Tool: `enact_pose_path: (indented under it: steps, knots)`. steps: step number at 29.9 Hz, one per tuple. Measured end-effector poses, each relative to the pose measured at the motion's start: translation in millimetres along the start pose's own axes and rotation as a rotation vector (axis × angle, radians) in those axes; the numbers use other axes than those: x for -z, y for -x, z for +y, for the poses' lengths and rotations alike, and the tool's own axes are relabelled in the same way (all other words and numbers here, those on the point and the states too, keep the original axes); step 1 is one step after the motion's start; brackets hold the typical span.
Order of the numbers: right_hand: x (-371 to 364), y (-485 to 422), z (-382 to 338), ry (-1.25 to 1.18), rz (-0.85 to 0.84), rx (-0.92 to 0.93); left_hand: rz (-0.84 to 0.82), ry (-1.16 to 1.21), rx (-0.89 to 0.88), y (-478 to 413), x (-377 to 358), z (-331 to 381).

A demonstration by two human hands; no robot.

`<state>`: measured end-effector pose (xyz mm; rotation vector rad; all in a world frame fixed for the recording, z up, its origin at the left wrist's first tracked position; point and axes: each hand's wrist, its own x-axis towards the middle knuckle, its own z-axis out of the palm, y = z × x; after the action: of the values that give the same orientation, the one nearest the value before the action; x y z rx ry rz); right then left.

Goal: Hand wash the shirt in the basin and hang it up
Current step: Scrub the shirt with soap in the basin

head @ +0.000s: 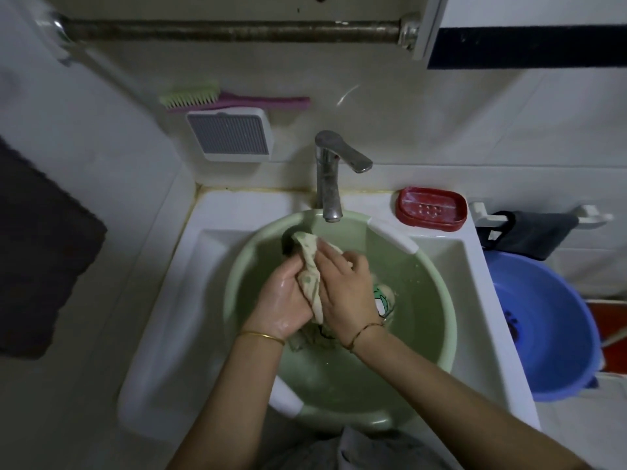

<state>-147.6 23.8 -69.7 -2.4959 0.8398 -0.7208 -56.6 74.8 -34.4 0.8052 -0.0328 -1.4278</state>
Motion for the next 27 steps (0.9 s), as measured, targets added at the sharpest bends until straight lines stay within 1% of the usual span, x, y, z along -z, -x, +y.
enact_pose_path:
  steps: [1,2,3,4,5,6,7,8,10,11,13,14,15,17,19,22,24,25,27]
  knots:
    - [4,3,1,-0.1,-0.031,0.011,0.029,-0.029,-0.006,-1,2,0]
    - [10,5,2,-0.26,-0.067,-0.022,0.046,-0.043,-0.016,-1,3,0]
    - [17,5,5,-0.441,-0.067,-0.1,0.055,-0.04,-0.025,-2,5,0]
    - [24,4,9,-0.594,-0.012,-0.209,0.068,-0.042,-0.031,-2,5,0]
    - [27,0,15,-0.684,0.074,-0.33,0.084,-0.06,-0.054,-3,6,0]
    - [25,-3,27,-0.69,0.118,-0.443,0.111,-0.1,-0.089,-3,7,0]
    - [25,-5,36,-0.65,0.07,-0.514,0.131,-0.156,-0.126,-4,8,0]
    - [24,-7,45,-0.608,-0.067,-0.538,0.148,-0.225,-0.147,-3,6,-1]
    - [16,-6,61,-0.587,-0.364,-0.474,0.145,-0.35,-0.155,0,-2,-4]
    - [12,-5,67,-0.574,-0.472,-0.441,0.123,-0.406,-0.155,0,-4,-5]
    - [14,-3,72,-0.57,-0.583,-0.478,0.091,-0.522,-0.154,1,-8,-3]
    - [18,-3,71,-0.642,-0.592,-0.52,0.083,-0.576,-0.16,1,-8,-1]
    - [22,-3,72,-0.744,-0.556,-0.555,0.093,-0.629,-0.173,0,-7,2]
    - [28,0,75,-0.947,-0.38,-0.634,0.161,-0.706,-0.22,-1,-7,7]
    - [33,2,74,-1.122,-0.244,-0.65,0.237,-0.734,-0.277,-2,-9,5]
    - [34,2,62,-1.307,-0.197,-0.586,0.346,-0.684,-0.347,-9,-15,-7]
    - [32,3,50,-1.331,-0.188,-0.518,0.415,-0.579,-0.4,-15,-21,-14]
    - [30,5,42,-1.283,-0.159,-0.488,0.448,-0.512,-0.413,-17,-25,-16]
    - [24,11,24,-1.066,-0.037,-0.43,0.481,-0.399,-0.437,-19,-31,-23]
